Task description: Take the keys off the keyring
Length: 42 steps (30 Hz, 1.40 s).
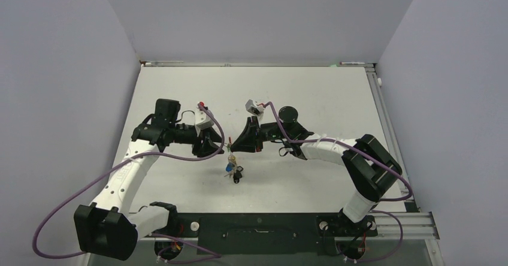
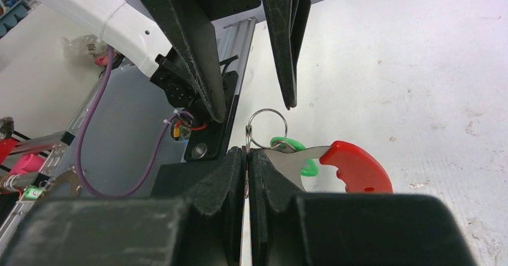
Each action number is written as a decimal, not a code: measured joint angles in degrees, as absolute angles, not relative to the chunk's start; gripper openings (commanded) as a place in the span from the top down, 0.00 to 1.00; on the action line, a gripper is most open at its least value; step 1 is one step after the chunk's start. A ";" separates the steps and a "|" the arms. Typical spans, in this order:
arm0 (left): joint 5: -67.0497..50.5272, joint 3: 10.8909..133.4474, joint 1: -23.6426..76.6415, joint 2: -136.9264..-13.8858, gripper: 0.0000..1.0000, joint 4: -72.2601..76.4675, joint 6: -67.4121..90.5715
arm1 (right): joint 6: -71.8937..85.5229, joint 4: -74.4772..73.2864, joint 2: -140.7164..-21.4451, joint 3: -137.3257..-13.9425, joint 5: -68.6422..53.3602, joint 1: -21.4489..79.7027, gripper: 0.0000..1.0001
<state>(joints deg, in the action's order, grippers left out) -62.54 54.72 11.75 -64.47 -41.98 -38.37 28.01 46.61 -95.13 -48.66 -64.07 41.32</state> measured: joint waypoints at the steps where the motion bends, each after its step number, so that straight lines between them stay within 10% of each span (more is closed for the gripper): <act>1: -62.54 54.72 12.01 -64.51 0.59 -42.11 -38.81 | 28.05 46.61 -95.13 -48.66 -64.14 41.36 0.95; 15: -61.32 54.70 14.48 -64.84 1.00 -43.44 -41.54 | 31.00 47.83 -95.42 -48.66 -64.95 42.02 0.95; 42: -59.68 52.10 15.84 -64.69 1.00 -39.29 -36.71 | 41.91 57.69 -97.71 -46.04 -61.54 41.56 0.95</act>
<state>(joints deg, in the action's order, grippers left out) -59.68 52.10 15.84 -64.69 -39.29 -36.71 41.91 57.69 -97.71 -46.04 -61.54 41.56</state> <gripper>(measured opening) 0.006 0.062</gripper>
